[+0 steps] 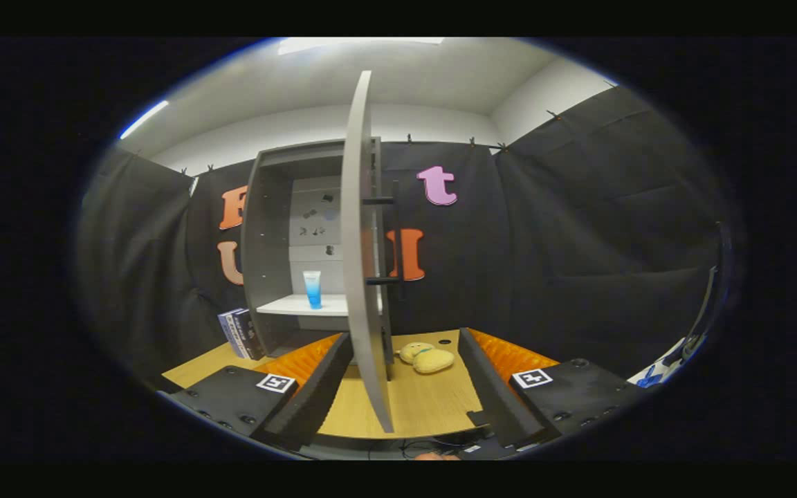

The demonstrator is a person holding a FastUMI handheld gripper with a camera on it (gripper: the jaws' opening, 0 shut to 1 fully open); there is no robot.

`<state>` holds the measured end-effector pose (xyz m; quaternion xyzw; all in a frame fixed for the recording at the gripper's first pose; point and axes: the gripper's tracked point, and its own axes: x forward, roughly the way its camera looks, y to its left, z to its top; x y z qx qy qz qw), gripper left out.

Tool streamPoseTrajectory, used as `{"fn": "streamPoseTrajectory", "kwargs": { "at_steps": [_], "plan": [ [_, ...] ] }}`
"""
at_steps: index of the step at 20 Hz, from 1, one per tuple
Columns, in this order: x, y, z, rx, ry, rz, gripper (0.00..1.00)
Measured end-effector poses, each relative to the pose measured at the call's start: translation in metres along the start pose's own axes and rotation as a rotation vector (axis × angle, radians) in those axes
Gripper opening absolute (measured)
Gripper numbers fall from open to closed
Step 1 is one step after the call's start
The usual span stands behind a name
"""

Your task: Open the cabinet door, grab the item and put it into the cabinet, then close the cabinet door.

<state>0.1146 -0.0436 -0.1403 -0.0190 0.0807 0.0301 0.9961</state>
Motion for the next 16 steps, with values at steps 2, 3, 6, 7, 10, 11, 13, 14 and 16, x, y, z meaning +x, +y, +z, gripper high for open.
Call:
{"fn": "streamPoseTrajectory", "kwargs": {
  "at_steps": [2, 3, 6, 7, 10, 11, 13, 14, 16],
  "plan": [
    [0.006, -0.014, -0.006, 0.003, 0.015, -0.01, 0.99],
    [0.012, -0.018, -0.008, 0.005, 0.021, -0.013, 0.99],
    [0.028, -0.028, -0.016, 0.021, 0.031, -0.013, 0.98],
    [0.032, -0.03, -0.018, 0.026, 0.033, -0.012, 0.98],
    [0.041, -0.033, -0.021, 0.02, 0.046, -0.01, 0.98],
    [0.043, -0.034, -0.022, 0.019, 0.052, -0.007, 0.98],
    [0.045, -0.031, -0.022, 0.019, 0.058, 0.004, 0.98],
    [0.045, -0.027, -0.022, 0.019, 0.059, 0.011, 0.98],
    [0.048, -0.021, -0.023, 0.016, 0.062, 0.022, 0.98]
  ]
}}
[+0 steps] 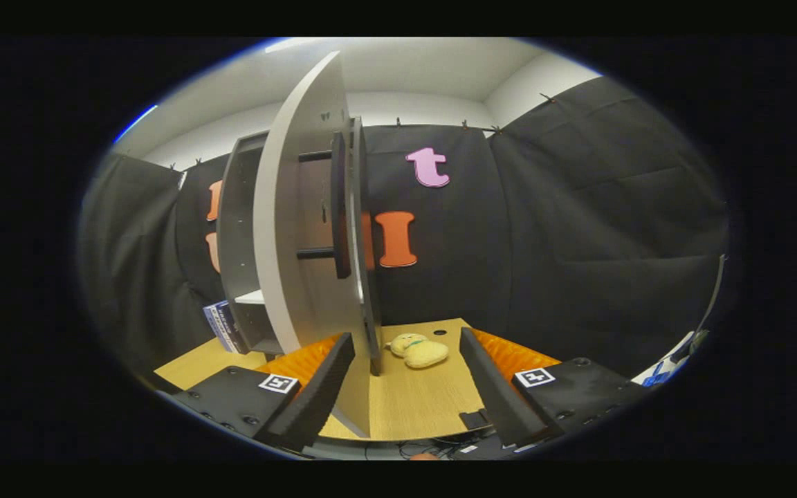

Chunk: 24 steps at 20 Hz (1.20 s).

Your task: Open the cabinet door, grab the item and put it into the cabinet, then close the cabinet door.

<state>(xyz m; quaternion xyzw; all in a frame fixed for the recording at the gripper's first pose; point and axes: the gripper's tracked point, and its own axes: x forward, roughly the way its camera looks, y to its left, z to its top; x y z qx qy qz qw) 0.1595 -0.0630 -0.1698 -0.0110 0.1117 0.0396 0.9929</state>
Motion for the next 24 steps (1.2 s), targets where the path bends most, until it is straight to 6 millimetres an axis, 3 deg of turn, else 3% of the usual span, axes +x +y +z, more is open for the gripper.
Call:
{"fn": "streamPoseTrajectory", "kwargs": {
  "at_steps": [9, 24],
  "plan": [
    [0.009, 0.006, -0.005, 0.0, 0.019, -0.057, 0.98],
    [0.0, 0.013, -0.006, -0.03, -0.039, -0.207, 0.97]
  ]
}}
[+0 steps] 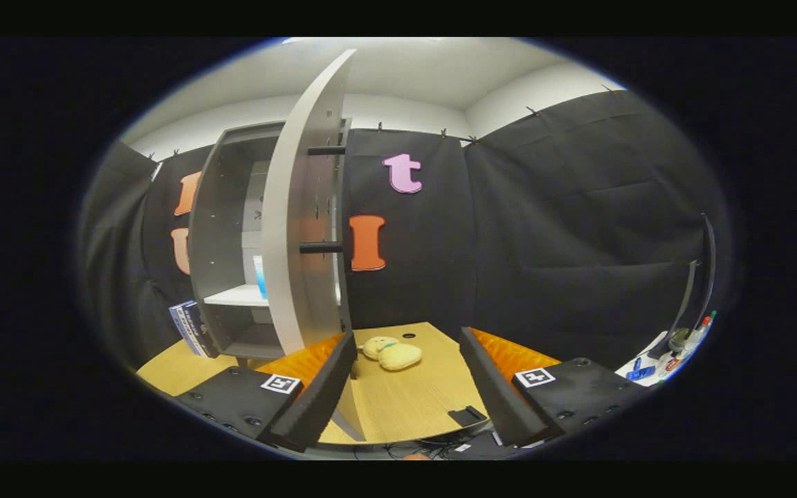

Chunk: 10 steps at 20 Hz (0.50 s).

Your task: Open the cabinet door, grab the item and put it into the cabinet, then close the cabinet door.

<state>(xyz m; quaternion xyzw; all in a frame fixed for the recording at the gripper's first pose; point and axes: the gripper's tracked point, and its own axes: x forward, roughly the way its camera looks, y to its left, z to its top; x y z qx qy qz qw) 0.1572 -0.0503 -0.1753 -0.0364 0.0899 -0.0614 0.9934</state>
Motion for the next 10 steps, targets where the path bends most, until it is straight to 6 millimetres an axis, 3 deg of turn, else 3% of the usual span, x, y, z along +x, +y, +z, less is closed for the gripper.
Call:
{"fn": "streamPoseTrajectory", "kwargs": {
  "at_steps": [4, 10],
  "plan": [
    [-0.005, 0.013, 0.001, -0.036, -0.016, -0.022, 0.97],
    [-0.01, 0.067, -0.011, -0.019, -0.003, 0.029, 0.97]
  ]
}}
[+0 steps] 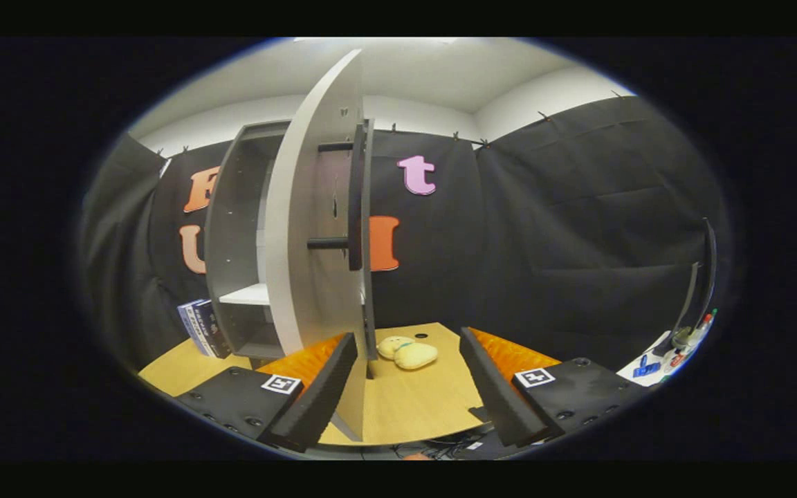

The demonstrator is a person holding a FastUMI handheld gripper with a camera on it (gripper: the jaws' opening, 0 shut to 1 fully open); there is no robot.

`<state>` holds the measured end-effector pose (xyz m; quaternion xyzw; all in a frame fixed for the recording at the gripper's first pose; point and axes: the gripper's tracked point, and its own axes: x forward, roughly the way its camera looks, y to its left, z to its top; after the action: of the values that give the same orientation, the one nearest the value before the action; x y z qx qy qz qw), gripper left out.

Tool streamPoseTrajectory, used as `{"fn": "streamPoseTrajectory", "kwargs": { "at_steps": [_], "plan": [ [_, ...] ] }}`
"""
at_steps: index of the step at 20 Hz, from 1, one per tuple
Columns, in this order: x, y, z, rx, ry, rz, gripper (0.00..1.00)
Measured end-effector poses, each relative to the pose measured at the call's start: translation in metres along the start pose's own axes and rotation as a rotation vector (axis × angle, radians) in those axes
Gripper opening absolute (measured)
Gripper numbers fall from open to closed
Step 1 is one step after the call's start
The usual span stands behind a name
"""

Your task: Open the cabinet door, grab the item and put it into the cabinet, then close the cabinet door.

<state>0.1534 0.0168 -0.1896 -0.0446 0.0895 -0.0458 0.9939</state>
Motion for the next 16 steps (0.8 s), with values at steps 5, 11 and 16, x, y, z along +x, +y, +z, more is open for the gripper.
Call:
{"fn": "streamPoseTrajectory", "kwargs": {
  "at_steps": [5, 11, 16],
  "plan": [
    [0.005, 0.065, -0.006, 0.037, 0.008, 0.079, 0.97],
    [0.044, 0.135, -0.03, 0.077, 0.035, 0.118, 0.97],
    [0.076, 0.221, -0.046, 0.056, 0.067, 0.224, 0.97]
  ]
}}
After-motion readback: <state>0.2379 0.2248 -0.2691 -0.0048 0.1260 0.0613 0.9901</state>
